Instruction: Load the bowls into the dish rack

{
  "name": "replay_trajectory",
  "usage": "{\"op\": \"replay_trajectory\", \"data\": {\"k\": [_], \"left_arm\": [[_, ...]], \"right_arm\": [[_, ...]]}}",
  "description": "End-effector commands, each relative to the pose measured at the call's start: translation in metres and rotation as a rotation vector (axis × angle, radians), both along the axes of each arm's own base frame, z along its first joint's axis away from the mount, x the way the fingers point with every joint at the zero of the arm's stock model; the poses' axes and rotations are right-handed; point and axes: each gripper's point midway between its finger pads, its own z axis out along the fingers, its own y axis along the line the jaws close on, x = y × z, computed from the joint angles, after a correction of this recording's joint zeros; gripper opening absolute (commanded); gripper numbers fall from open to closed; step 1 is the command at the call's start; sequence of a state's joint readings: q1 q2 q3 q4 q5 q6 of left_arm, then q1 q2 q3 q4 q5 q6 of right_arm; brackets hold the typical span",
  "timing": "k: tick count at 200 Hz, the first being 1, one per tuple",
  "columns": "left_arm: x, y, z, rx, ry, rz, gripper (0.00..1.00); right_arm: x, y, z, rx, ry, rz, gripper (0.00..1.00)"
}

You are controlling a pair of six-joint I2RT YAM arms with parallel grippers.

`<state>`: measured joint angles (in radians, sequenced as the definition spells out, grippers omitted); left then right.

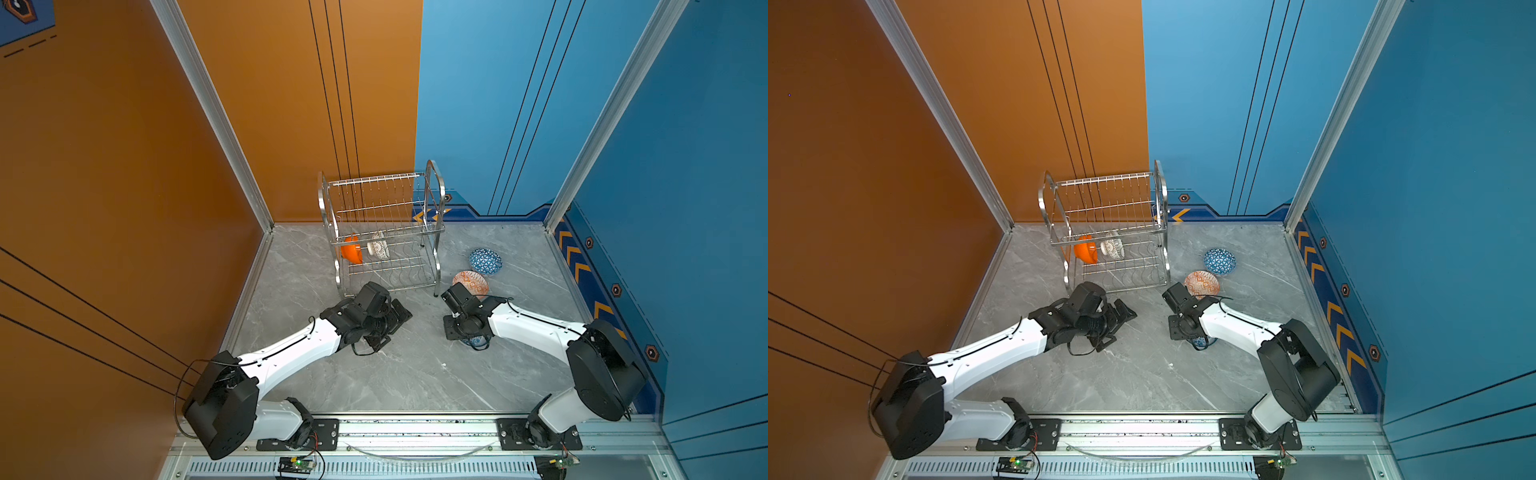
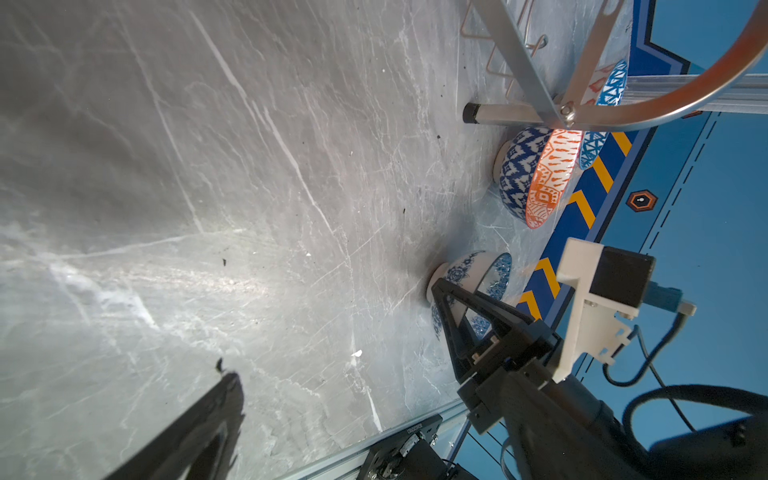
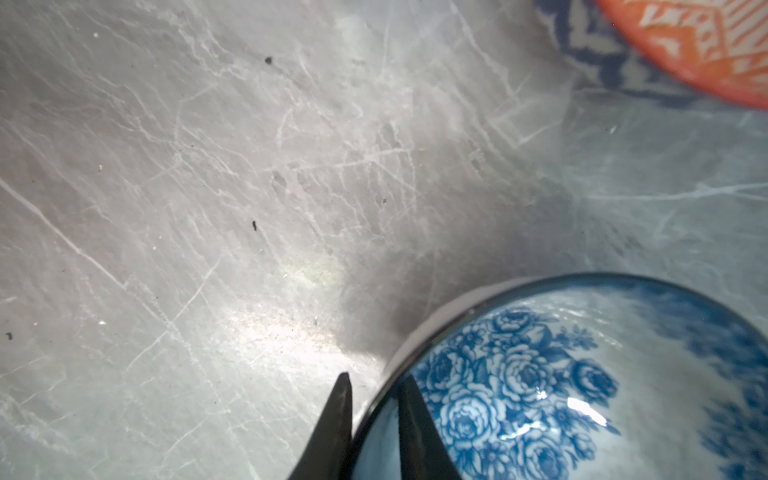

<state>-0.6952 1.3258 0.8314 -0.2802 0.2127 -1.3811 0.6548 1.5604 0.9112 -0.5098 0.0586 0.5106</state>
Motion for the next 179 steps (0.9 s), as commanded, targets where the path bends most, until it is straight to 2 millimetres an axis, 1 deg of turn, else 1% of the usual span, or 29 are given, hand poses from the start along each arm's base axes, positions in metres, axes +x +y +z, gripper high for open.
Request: {"op": "replay_trajectory", "data": {"k": [1,35,68,75,93,113,127,130,131,134,137,142,153,166,179], "left_arm": [[-0.002,0.006,-0.003,0.008,0.012,-0.003,0.98],[0.001,0.009,-0.004,0.007,0.015,0.006,0.98],[0.005,0.02,-0.003,-0.004,0.014,0.028,0.98],[0.005,0.023,-0.002,-0.007,0.013,0.033,0.98],[0.006,0.033,-0.002,-0.015,0.014,0.05,0.98],[0.004,0.047,-0.004,-0.019,0.022,0.076,0.98],[0.003,0.059,-0.004,-0.03,0.025,0.107,0.98],[0.003,0.061,-0.004,-0.032,0.025,0.113,0.98],[0.002,0.062,-0.004,-0.032,0.025,0.115,0.98],[0.002,0.065,-0.004,-0.034,0.026,0.12,0.98],[0.001,0.067,-0.004,-0.035,0.025,0.126,0.98],[0.0,0.072,-0.004,-0.033,0.029,0.133,0.98],[-0.002,0.081,-0.003,-0.033,0.03,0.149,0.98],[-0.005,0.09,-0.002,-0.034,0.035,0.164,0.98],[-0.008,0.098,-0.001,-0.04,0.035,0.182,0.98]], "right_arm": [[-0.006,-0.004,-0.005,-0.026,0.031,0.012,0.09],[-0.004,0.002,0.007,-0.014,0.013,0.024,0.0],[0.0,0.016,0.024,0.01,-0.016,0.035,0.0],[-0.006,0.028,0.027,0.014,-0.023,0.069,0.0],[-0.006,0.043,0.032,0.022,-0.039,0.091,0.0],[-0.008,0.064,0.033,0.022,-0.045,0.124,0.0],[-0.01,0.079,0.03,0.016,-0.041,0.152,0.0],[-0.01,0.084,0.032,0.021,-0.045,0.159,0.0],[-0.011,0.084,0.029,0.016,-0.04,0.161,0.0],[-0.01,0.089,0.032,0.022,-0.045,0.167,0.0],[-0.011,0.092,0.029,0.017,-0.04,0.175,0.0],[-0.01,0.1,0.031,0.022,-0.045,0.186,0.0],[-0.011,0.113,0.028,0.02,-0.042,0.206,0.0],[-0.01,0.13,0.025,0.025,-0.038,0.229,0.0],[-0.009,0.143,0.021,0.022,-0.037,0.244,0.0]]}}
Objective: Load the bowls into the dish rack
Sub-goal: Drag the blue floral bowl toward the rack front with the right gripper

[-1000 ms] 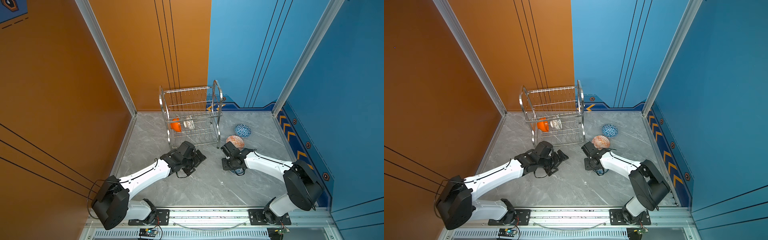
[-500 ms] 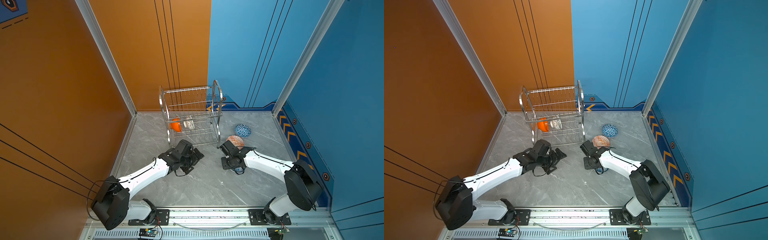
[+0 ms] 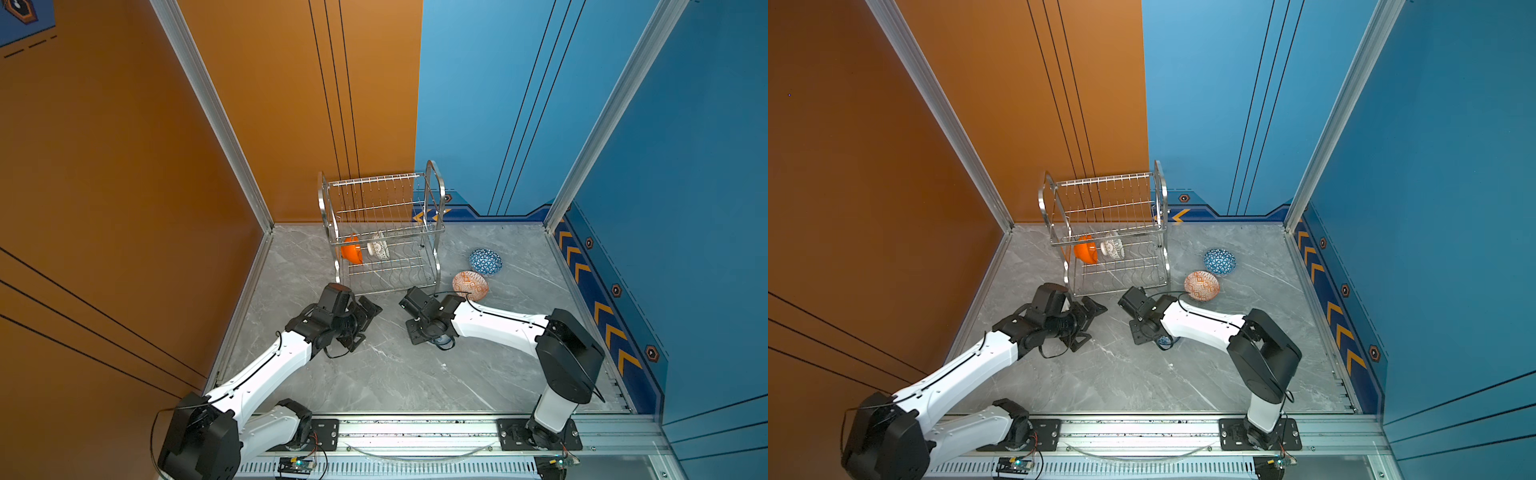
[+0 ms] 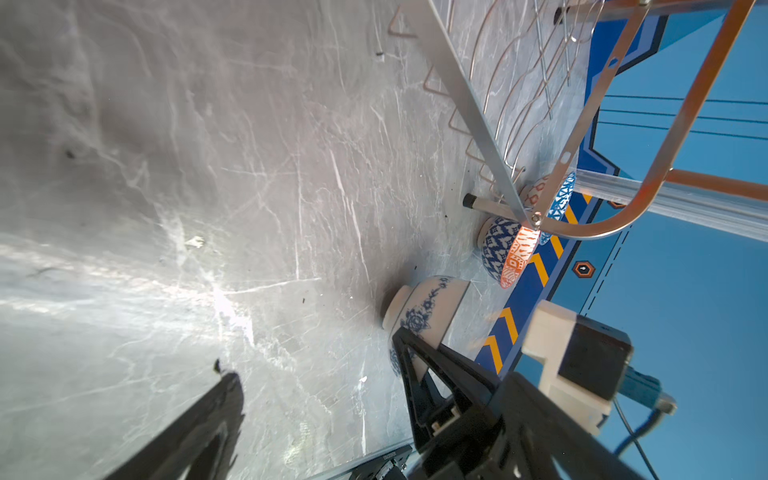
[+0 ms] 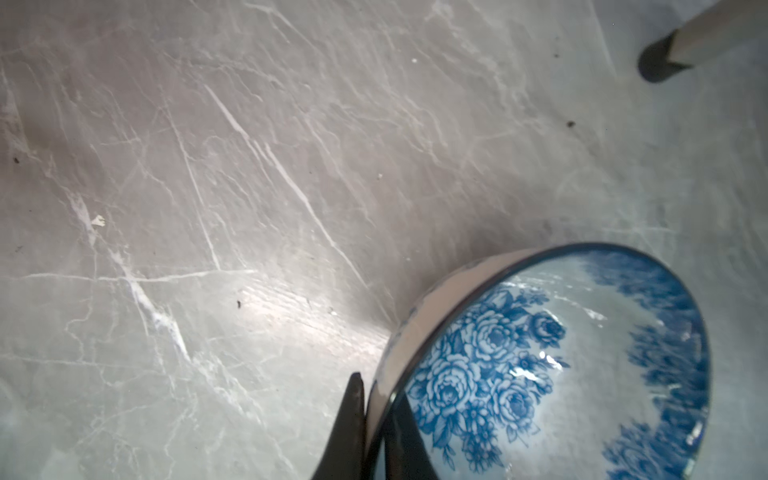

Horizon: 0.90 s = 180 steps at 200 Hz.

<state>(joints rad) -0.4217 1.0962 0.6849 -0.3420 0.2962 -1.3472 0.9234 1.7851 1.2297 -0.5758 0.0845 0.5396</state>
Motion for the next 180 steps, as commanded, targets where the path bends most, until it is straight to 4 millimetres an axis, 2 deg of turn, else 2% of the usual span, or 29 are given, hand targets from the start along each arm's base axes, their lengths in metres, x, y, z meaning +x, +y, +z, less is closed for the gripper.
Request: {"op": "replay_trajectory", "data": {"k": [1,65,89,109,112,117,180], "left_arm": [[-0.016,0.013,-0.006,0.006,0.037,-0.011,0.98],[-0.032,0.042,-0.009,-0.02,0.052,0.07,0.98],[-0.036,0.048,-0.013,-0.035,0.062,0.092,0.98],[-0.038,0.049,-0.015,-0.042,0.066,0.091,0.98],[-0.038,0.049,-0.014,-0.042,0.064,0.092,0.98],[-0.038,0.048,-0.015,-0.043,0.065,0.088,0.98],[-0.038,0.049,-0.015,-0.055,0.076,0.085,0.98]], "right_arm": [[0.003,0.023,0.002,0.01,-0.004,0.013,0.0],[0.003,0.069,-0.024,0.005,0.041,0.052,0.02],[0.003,0.074,-0.03,-0.002,0.052,0.056,0.03],[0.004,0.077,-0.026,0.009,0.054,0.059,0.07],[0.003,0.076,-0.037,-0.013,0.067,0.058,0.07],[0.003,0.075,-0.04,-0.017,0.072,0.058,0.08],[0.003,0.083,-0.044,-0.005,0.096,0.064,0.18]]}}
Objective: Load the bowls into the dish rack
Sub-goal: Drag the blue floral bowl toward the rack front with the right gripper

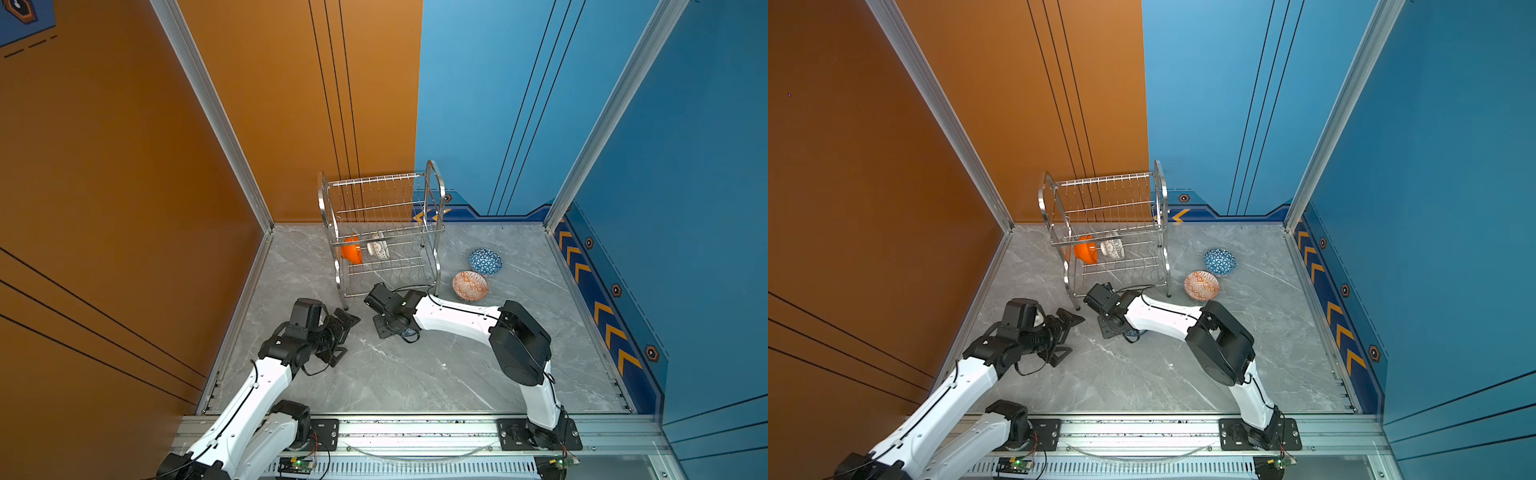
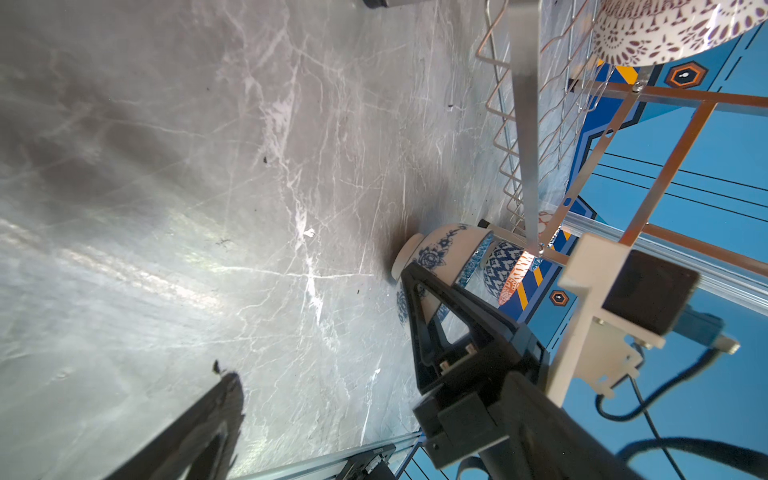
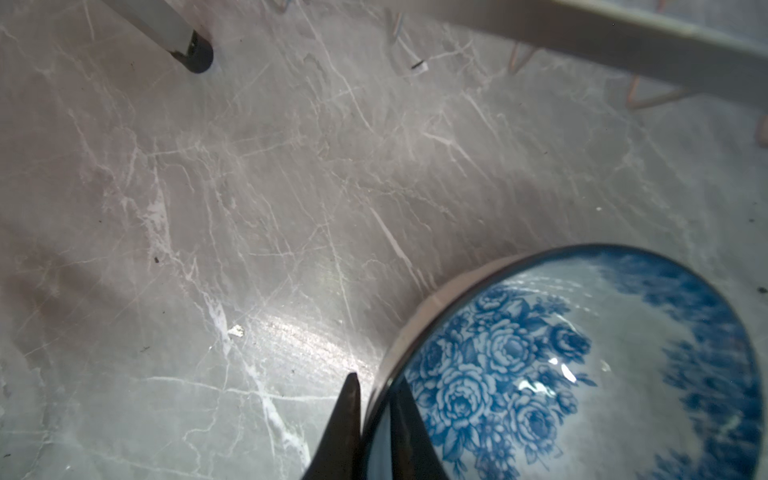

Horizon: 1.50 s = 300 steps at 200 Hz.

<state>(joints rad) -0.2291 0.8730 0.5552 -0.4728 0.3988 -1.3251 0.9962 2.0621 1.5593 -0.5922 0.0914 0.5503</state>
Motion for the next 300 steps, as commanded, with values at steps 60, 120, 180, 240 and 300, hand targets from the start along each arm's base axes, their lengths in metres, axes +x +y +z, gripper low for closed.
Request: {"op": "replay_trajectory", "data": {"k": [60,120,180,240,300], "left_arm": [[-0.005,0.0,-0.006,-0.001,0.03,-0.031,0.98],[-0.001,0.0,-0.006,0.011,0.03,-0.042,0.98],[0.006,-0.004,-0.006,0.038,0.031,-0.067,0.98],[0.011,-0.009,-0.005,0.047,0.034,-0.081,0.98],[0.009,-0.009,-0.006,0.04,0.039,-0.084,0.98]], "right_arm": [[-0.01,-0.002,-0.013,-0.017,0.081,0.012,0.32],[-0.005,-0.024,0.018,0.011,0.038,-0.011,0.47],[0.002,-0.046,0.042,0.039,0.009,-0.022,0.61],[-0.02,-0.038,0.034,0.03,0.048,0.046,0.68],[-0.039,-0.032,0.009,-0.055,0.064,0.125,0.69]]}}
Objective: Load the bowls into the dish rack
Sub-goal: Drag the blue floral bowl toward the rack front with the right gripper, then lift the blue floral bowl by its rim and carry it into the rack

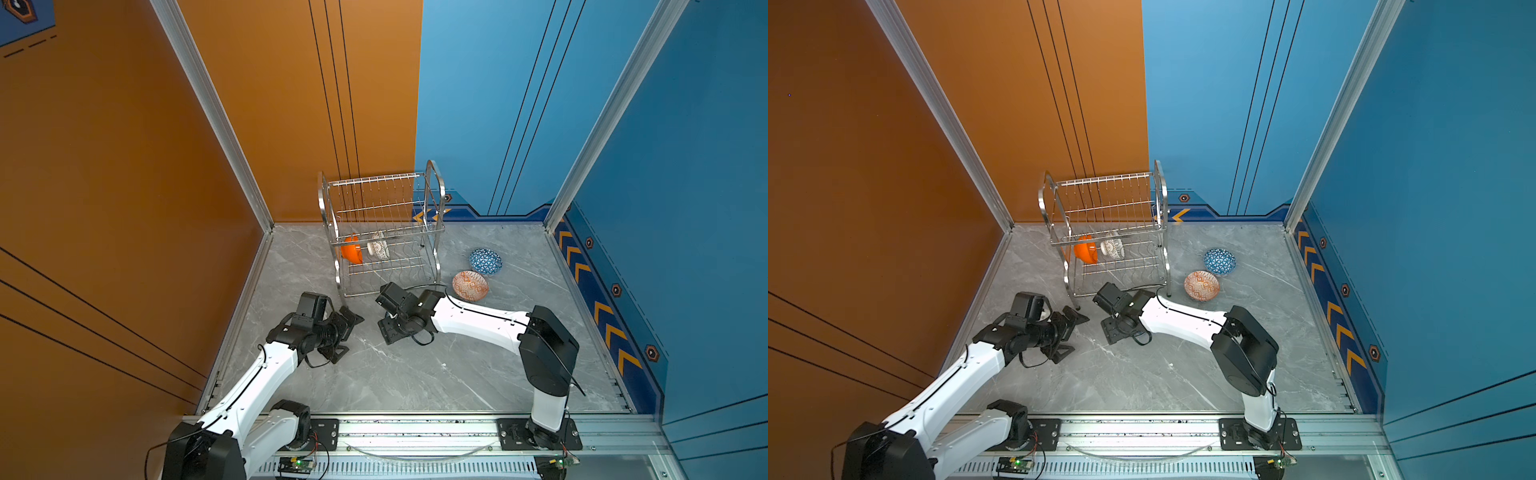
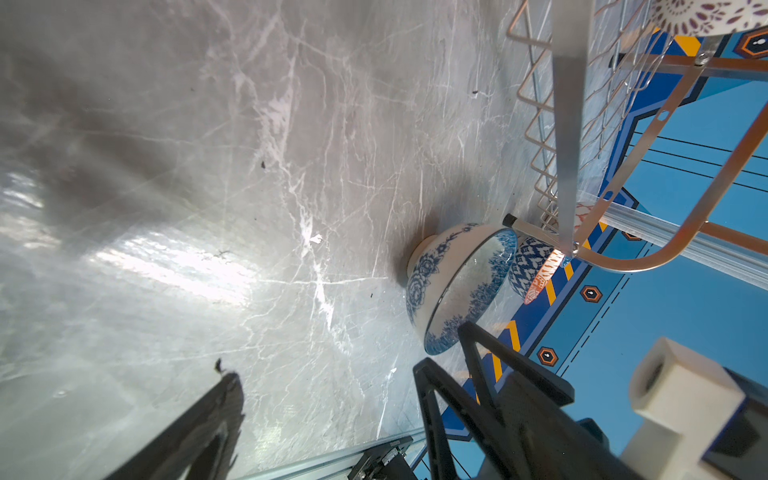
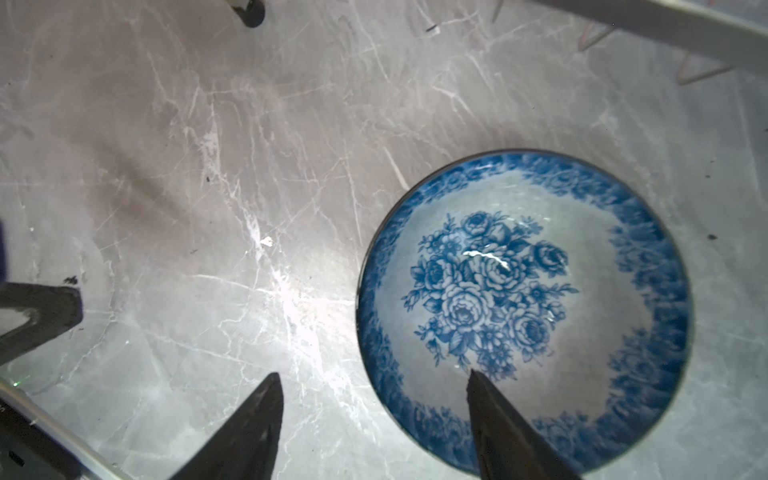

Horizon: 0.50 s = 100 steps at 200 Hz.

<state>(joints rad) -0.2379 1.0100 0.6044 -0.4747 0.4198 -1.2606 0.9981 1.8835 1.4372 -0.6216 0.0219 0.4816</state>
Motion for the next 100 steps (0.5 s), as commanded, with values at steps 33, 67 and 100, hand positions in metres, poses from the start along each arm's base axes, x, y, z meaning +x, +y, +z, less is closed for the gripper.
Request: {"op": "replay_trajectory", "data": {"k": [33,67,100], "left_arm": [[0.001,0.0,0.007,-0.005,-0.021,-0.01,0.98],[-0.004,0.005,0.006,-0.024,-0.019,0.018,0.98],[-0.007,0.008,0.005,-0.034,-0.019,0.036,0.98]], "right_arm": [[-0.006,-0.011,-0.037,-0.158,0.028,0.04,0.61],[0.0,-0.009,-0.046,-0.211,0.003,0.059,0.45],[0.003,-0.004,-0.046,-0.213,0.003,0.076,0.26]]}}
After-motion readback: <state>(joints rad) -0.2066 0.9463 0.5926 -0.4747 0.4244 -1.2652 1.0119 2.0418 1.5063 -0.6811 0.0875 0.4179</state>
